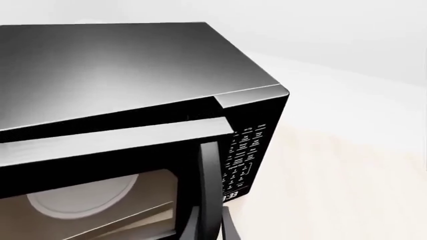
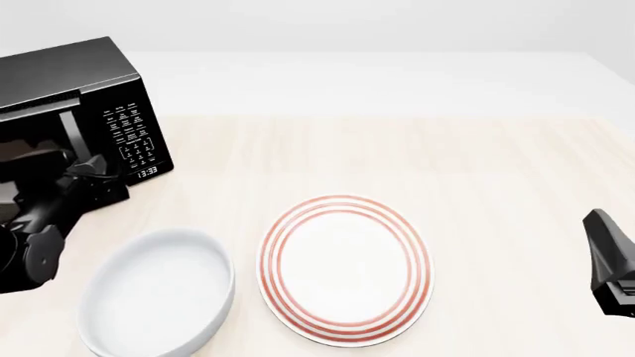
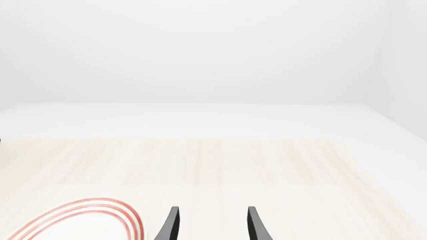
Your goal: Open the microwave.
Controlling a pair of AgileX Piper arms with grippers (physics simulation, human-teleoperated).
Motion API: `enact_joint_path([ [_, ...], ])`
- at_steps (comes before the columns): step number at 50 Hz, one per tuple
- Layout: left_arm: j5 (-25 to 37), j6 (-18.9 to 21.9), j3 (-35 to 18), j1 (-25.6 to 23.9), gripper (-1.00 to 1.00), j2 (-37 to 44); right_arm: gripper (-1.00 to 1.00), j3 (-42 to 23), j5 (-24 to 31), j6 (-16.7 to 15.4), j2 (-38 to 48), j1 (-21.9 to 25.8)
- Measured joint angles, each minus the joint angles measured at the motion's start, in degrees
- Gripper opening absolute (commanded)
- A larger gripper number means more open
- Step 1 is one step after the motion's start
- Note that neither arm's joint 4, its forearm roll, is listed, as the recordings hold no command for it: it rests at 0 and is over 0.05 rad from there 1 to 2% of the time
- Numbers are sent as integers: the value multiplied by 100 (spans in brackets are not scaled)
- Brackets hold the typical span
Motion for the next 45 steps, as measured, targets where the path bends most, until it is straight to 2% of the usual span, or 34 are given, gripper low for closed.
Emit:
enact_joint_path([
  [23,-94,17,581,-79,-100,-414,100,0,0,0,-1,0],
  [45,337,61,897,-72,-100,-930,100,0,1,0,-1,0],
])
